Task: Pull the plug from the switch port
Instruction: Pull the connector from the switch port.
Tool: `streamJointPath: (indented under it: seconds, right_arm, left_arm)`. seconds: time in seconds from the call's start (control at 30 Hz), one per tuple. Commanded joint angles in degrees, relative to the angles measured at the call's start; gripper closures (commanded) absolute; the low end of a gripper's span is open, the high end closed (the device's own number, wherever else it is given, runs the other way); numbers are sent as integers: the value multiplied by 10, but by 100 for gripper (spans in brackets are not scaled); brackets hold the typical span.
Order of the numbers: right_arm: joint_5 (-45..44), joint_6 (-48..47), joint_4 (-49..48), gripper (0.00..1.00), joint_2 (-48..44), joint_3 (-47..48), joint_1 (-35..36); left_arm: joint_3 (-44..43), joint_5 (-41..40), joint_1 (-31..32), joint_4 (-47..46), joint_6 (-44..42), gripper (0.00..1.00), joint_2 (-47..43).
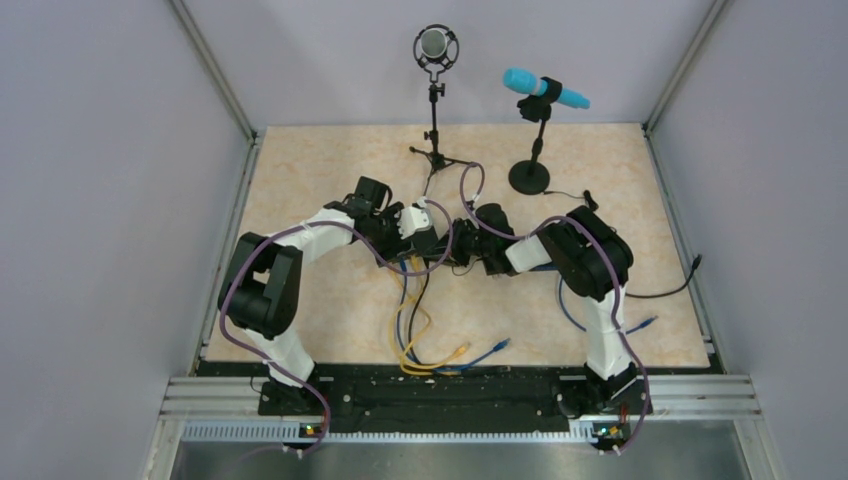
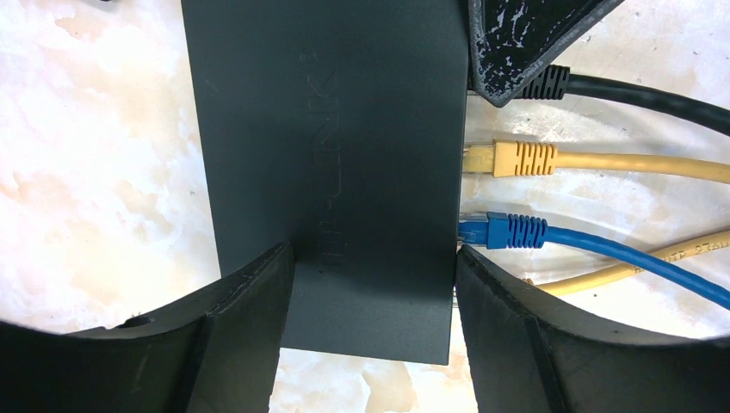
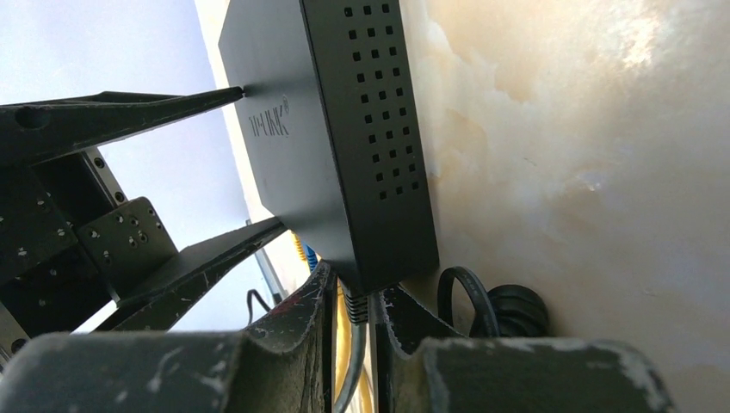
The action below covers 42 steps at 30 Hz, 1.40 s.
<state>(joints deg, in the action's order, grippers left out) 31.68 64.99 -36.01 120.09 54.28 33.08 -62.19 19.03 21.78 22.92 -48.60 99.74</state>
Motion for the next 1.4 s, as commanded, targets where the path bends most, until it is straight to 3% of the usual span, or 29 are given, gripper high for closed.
streamJointPath:
  seconds: [0.0,0.2,0.73,1.13,1.37]
  right_arm:
    - [-14,-1,-29,92,7,-5,-1]
    - [-13,-18,-13,100,-1,-14,-1]
    - [-47,-114,114,100,-37,8,-1]
    - [-30,-127,115,100,-51,7,9]
    - [-105,-149,149,100,-89,-14,18]
  left_arm:
    - [24,-1,-4,53,5,28,24]
    - [25,1,-6,52,6,29,24]
    - [18,9,-9,58,12,29,31]
    - [17,10,-9,61,14,29,32]
    - [16,13,-10,63,15,29,33]
